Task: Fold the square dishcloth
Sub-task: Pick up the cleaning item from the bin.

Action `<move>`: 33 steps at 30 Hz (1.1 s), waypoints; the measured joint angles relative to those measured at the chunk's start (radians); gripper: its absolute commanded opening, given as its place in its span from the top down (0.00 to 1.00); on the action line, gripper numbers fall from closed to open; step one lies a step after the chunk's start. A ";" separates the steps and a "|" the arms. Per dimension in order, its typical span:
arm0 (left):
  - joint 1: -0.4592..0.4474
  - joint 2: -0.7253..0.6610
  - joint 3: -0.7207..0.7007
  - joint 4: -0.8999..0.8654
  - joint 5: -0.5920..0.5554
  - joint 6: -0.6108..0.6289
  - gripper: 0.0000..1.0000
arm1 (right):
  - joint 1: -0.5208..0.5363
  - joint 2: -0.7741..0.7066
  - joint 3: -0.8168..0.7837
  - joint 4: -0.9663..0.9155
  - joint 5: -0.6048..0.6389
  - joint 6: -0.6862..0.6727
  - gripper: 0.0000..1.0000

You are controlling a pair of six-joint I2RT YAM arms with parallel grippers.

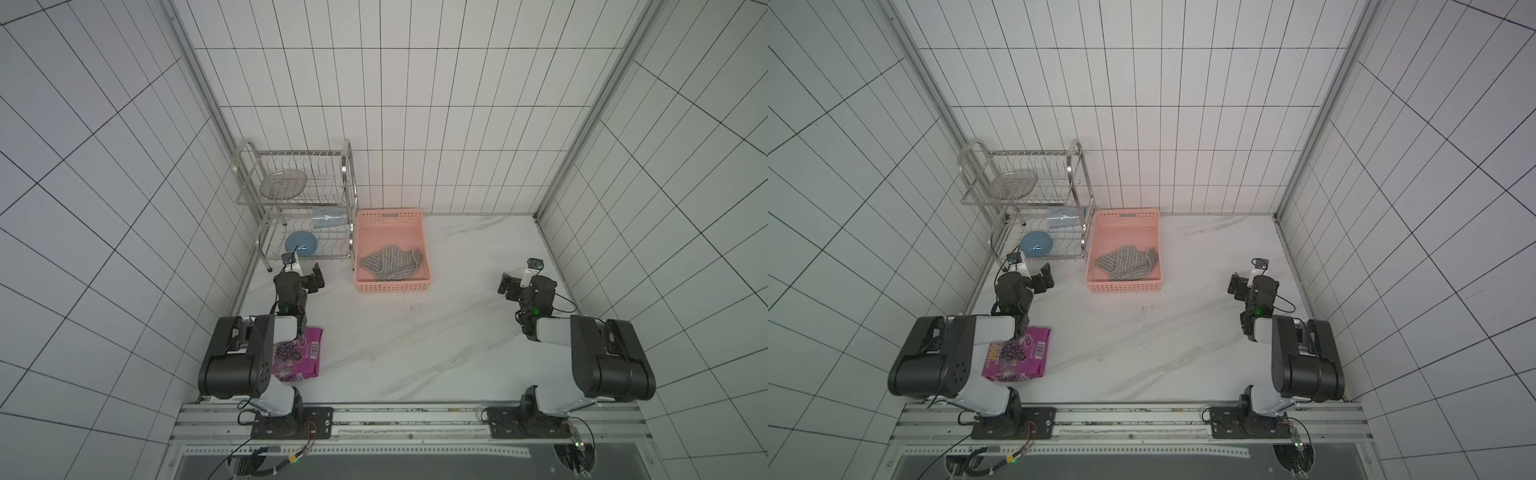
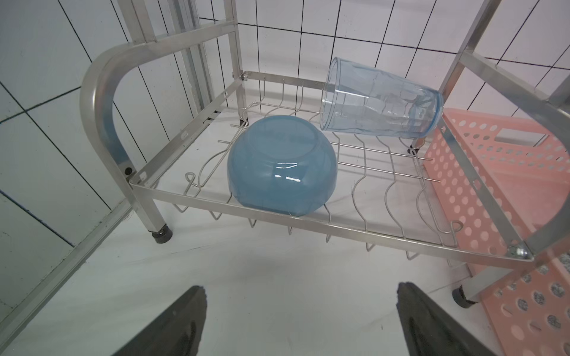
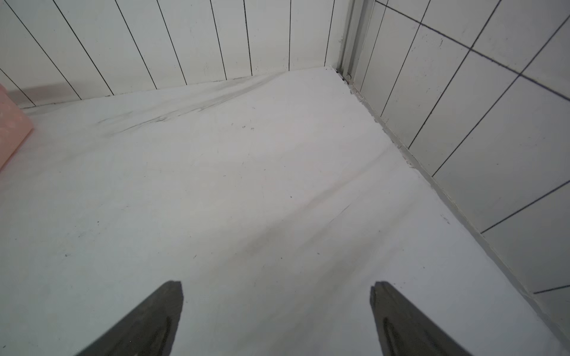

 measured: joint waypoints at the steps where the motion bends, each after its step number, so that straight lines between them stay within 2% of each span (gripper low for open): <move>1: 0.000 0.000 0.000 0.000 0.000 0.000 0.02 | 0.000 0.000 0.000 0.000 0.000 0.000 0.01; 33: 0.000 0.000 0.000 0.000 0.001 -0.001 0.02 | 0.000 -0.002 0.004 -0.014 0.002 0.000 0.01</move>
